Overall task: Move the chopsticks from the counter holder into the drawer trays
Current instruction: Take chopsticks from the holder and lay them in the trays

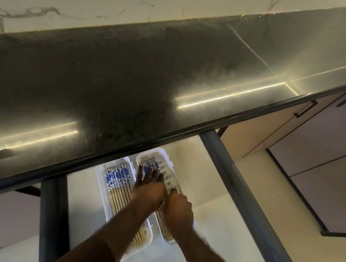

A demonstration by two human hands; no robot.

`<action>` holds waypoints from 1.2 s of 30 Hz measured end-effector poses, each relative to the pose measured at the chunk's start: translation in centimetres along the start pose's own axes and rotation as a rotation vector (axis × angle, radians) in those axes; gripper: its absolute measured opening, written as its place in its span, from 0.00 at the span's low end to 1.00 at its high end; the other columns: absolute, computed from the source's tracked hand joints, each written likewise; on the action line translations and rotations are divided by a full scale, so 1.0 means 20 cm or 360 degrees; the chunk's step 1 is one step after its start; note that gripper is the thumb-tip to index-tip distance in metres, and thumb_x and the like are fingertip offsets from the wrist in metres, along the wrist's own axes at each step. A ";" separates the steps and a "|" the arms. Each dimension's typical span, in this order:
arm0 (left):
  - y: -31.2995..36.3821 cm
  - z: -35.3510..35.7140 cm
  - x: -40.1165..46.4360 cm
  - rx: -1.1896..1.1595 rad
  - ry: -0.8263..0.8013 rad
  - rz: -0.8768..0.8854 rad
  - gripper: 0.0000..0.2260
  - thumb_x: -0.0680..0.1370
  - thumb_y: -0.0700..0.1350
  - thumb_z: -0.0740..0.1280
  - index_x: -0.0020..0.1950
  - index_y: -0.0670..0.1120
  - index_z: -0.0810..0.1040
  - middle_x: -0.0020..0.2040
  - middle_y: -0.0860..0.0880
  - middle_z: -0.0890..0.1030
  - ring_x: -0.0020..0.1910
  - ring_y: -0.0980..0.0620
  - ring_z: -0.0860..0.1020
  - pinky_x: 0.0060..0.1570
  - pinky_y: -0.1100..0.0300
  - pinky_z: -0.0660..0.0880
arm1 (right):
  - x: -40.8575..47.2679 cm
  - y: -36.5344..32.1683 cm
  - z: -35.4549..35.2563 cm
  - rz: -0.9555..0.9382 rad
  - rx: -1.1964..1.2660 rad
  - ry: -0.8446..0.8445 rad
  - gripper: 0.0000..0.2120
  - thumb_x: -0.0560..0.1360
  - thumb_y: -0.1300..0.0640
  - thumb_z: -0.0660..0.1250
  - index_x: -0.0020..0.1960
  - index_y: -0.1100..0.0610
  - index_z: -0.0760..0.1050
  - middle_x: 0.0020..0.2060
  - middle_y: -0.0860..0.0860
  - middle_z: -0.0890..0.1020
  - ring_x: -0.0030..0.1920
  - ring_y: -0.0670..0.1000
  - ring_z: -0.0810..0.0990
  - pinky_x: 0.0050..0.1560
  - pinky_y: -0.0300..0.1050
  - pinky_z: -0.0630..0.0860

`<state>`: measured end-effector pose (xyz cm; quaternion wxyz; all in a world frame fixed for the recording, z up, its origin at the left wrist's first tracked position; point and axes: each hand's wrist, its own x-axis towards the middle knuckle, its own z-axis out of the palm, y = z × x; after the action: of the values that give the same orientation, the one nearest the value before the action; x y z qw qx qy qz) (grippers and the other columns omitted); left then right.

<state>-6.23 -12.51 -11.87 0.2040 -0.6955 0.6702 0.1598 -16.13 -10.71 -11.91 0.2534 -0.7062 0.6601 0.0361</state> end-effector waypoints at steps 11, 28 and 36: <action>0.03 -0.01 0.03 0.0077 0.0026 -0.0038 0.27 0.81 0.50 0.58 0.77 0.42 0.55 0.79 0.43 0.54 0.78 0.44 0.45 0.73 0.40 0.35 | -0.06 0.02 0.00 -0.0246 -0.0072 0.0121 0.11 0.65 0.55 0.78 0.46 0.53 0.82 0.39 0.51 0.85 0.37 0.50 0.84 0.38 0.43 0.81; 0.03 -0.14 -0.27 -0.0374 0.0506 0.0124 0.29 0.80 0.48 0.61 0.77 0.43 0.55 0.78 0.44 0.60 0.78 0.46 0.53 0.71 0.44 0.31 | -0.18 -0.02 -0.42 -0.0116 0.0180 -0.0034 0.19 0.77 0.47 0.66 0.64 0.54 0.71 0.58 0.51 0.80 0.55 0.53 0.81 0.58 0.46 0.76; 0.00 -0.29 -0.64 -0.0510 0.0675 0.0123 0.28 0.82 0.49 0.58 0.78 0.45 0.51 0.79 0.47 0.55 0.78 0.48 0.51 0.68 0.49 0.32 | -0.50 -0.09 -0.65 -0.0070 0.0243 0.0143 0.21 0.75 0.49 0.68 0.67 0.53 0.70 0.61 0.51 0.80 0.56 0.54 0.81 0.59 0.50 0.77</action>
<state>-7.24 -4.41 -0.51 -0.0598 -0.7107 0.6902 0.1222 -19.43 -6.84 3.86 0.2773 -0.7000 0.6560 -0.0517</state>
